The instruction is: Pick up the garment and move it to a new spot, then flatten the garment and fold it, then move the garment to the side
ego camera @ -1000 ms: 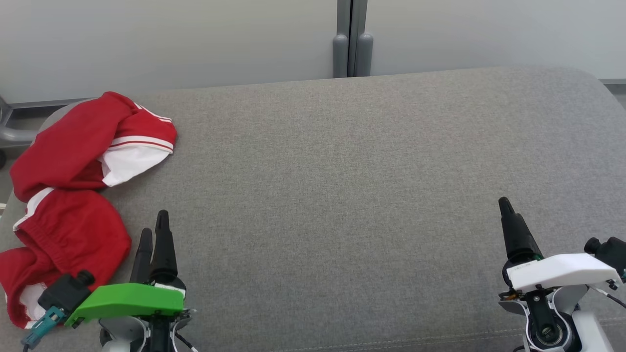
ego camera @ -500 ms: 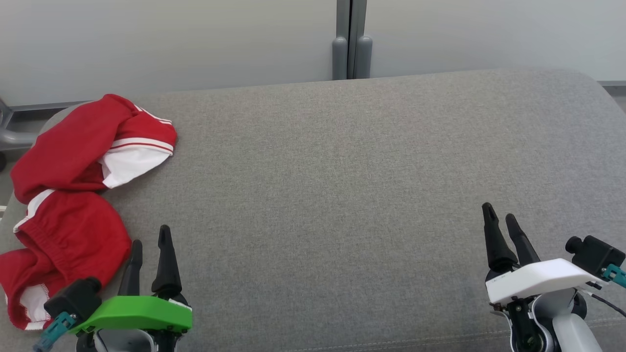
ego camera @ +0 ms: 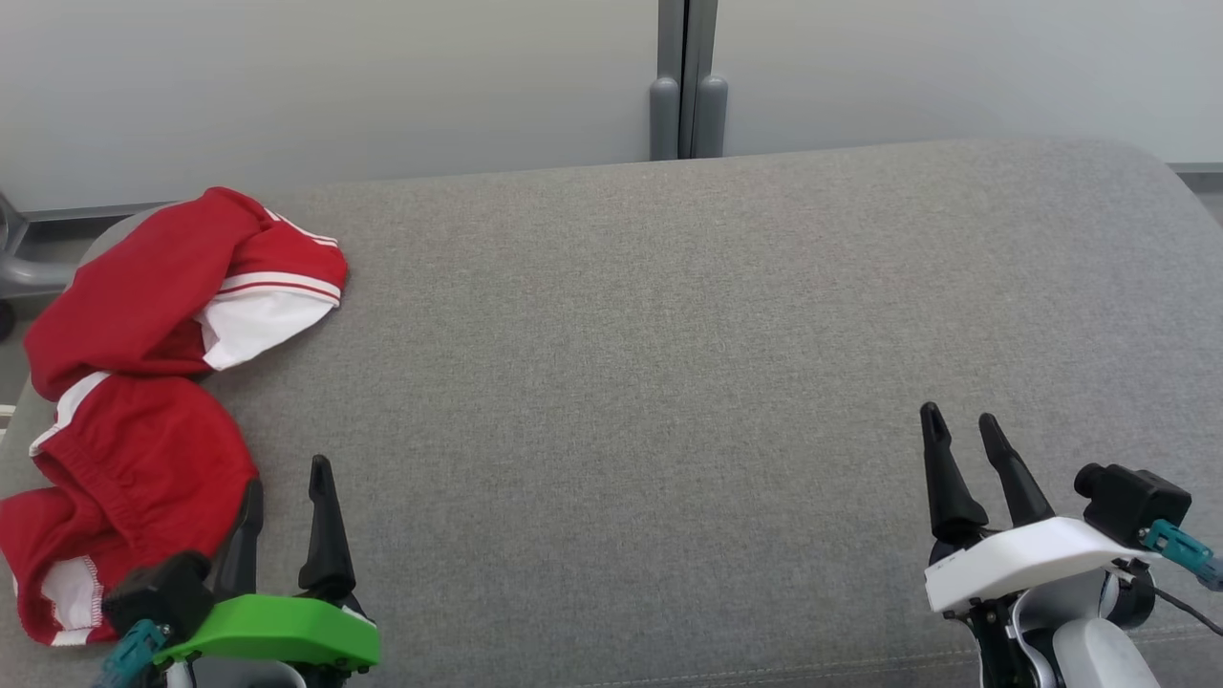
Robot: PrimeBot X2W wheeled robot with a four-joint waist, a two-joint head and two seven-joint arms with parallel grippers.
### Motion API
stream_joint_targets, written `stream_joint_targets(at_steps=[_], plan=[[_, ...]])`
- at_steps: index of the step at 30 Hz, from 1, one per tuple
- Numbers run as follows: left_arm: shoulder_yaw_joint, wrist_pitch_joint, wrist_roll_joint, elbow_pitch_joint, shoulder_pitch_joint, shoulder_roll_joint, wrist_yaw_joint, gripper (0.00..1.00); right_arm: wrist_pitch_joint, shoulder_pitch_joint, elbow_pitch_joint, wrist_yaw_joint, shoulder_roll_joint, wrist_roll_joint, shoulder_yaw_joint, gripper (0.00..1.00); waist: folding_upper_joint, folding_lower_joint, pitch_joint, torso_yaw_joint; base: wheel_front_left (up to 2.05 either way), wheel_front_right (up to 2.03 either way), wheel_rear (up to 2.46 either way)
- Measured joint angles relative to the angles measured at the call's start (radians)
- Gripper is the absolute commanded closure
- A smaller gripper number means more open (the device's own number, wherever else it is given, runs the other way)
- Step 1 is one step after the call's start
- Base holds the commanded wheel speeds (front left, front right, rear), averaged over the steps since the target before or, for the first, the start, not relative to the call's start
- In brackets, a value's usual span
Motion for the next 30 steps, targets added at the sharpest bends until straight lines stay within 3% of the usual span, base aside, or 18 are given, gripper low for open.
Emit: stream_joint_targets(at_steps=[30], plan=[[-0.037, 0.011, 0.224, -0.057, 0.047, 0.015, 0.04, 0.0, -0.086, 0.015, 0.003, 0.0, -0.003, -0.291, 0.061, 0.0, 0.0, 0.0, -0.002, -0.002, 0.0, 0.0, 0.0]])
